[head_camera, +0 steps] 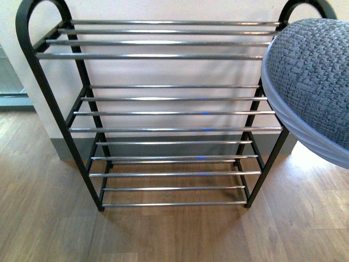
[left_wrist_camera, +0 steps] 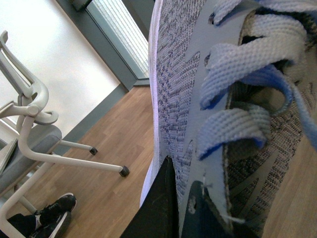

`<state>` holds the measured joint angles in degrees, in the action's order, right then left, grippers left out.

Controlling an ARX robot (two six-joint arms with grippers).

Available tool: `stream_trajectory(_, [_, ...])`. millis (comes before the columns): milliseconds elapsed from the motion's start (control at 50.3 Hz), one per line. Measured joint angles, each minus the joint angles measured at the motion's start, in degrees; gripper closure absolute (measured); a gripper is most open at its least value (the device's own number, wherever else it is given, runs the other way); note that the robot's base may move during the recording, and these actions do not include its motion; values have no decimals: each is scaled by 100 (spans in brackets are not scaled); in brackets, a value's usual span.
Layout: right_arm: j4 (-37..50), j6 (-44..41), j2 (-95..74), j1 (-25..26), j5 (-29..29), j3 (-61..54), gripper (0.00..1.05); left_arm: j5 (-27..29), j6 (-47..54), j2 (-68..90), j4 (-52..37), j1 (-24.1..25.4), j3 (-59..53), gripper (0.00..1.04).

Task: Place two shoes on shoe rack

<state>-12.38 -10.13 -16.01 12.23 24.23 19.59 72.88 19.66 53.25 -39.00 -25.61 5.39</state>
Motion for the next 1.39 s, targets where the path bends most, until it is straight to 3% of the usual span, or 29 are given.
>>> stream_trajectory(815, [0, 2, 0, 2, 0, 4, 103, -2, 0, 0, 0, 0, 2, 103])
stream_trajectory(835, [15, 33, -20, 31, 94, 4, 103, 0, 0, 0, 0, 0, 2, 103])
stream_trajectory(875, [61, 190, -105, 247, 887, 4, 103, 0, 2, 0, 0, 0, 2, 103])
stream_trajectory(935, [114, 433, -166, 426, 1641, 7, 103, 4, 2, 0, 0, 0, 2, 103])
stream_trajectory(1034, [26, 664, -201, 256, 1910, 24, 103, -4, 0, 0, 0, 0, 2, 103])
stream_trajectory(1154, [-116, 1209, -459, -859, 1036, 267, 103, 2, 0, 0, 0, 0, 2, 103])
stream_trajectory(1253, [542, 1408, -1268, -1958, 9, 494, 103, -4, 0, 0, 0, 0, 2, 103])
stream_trajectory(1313, [1060, 1421, -1932, -2422, -625, 614, 103, 0, 2, 0, 0, 0, 2, 103])
stream_trajectory(1392, [1606, 1445, -2839, -2649, -1097, 785, 103, 0, 2, 0, 0, 0, 2, 103])
